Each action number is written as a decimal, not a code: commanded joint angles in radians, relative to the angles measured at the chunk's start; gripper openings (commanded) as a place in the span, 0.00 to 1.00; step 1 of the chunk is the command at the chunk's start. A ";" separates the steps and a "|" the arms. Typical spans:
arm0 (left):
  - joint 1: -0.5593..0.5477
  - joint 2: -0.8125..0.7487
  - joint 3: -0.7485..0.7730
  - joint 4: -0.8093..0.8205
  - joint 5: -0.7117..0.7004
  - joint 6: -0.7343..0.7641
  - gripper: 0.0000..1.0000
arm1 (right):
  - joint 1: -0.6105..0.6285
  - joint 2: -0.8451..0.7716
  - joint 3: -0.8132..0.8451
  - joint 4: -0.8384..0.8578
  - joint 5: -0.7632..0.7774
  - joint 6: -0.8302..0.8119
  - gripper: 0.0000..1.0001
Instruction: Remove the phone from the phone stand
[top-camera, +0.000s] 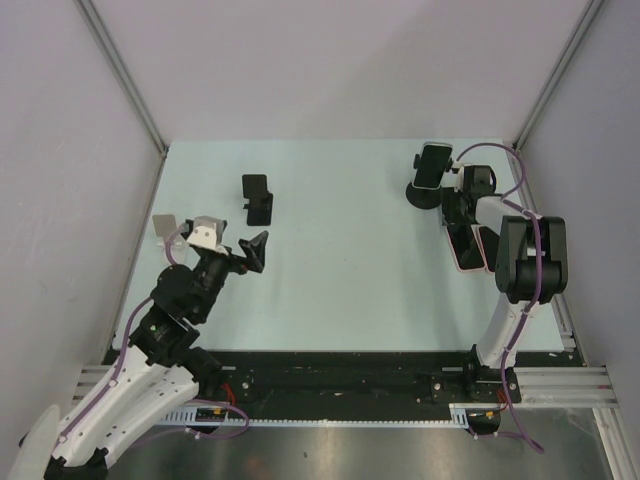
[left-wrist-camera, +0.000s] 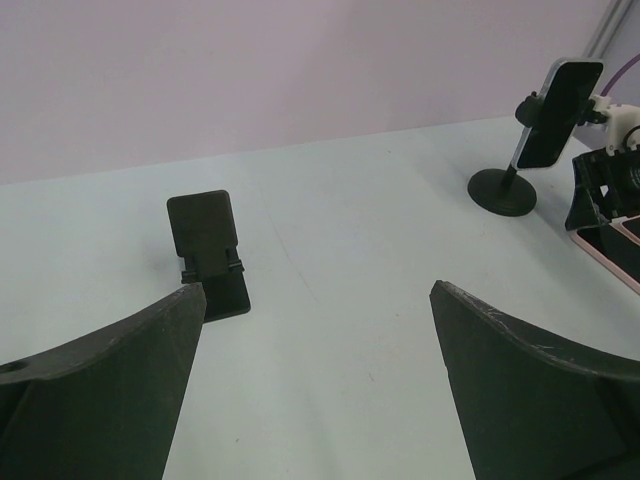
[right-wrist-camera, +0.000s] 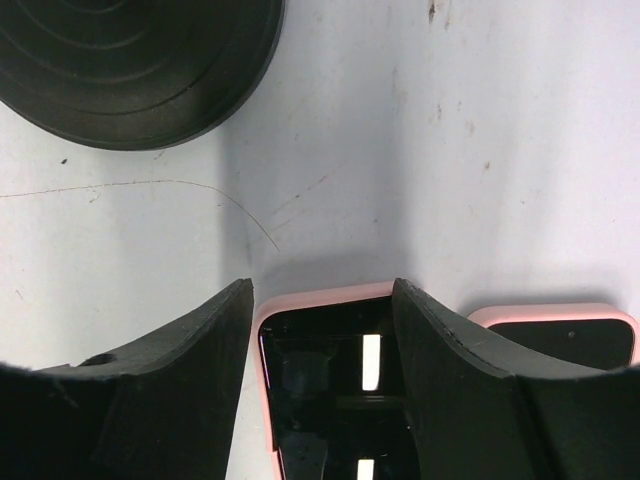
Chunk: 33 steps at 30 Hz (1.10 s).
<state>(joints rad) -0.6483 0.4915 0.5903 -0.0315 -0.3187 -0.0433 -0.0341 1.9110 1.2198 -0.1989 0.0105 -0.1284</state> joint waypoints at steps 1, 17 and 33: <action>0.003 0.010 -0.003 0.024 0.015 0.040 1.00 | 0.002 0.048 0.027 0.023 -0.029 -0.008 0.61; 0.004 0.005 -0.001 0.025 0.024 0.040 1.00 | 0.000 0.011 0.020 -0.102 0.140 0.024 0.49; 0.004 0.002 -0.001 0.025 0.026 0.040 1.00 | -0.029 -0.053 0.001 -0.116 0.206 0.096 0.49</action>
<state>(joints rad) -0.6476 0.4988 0.5896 -0.0319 -0.3069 -0.0429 -0.0471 1.9099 1.2362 -0.2562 0.1635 -0.0475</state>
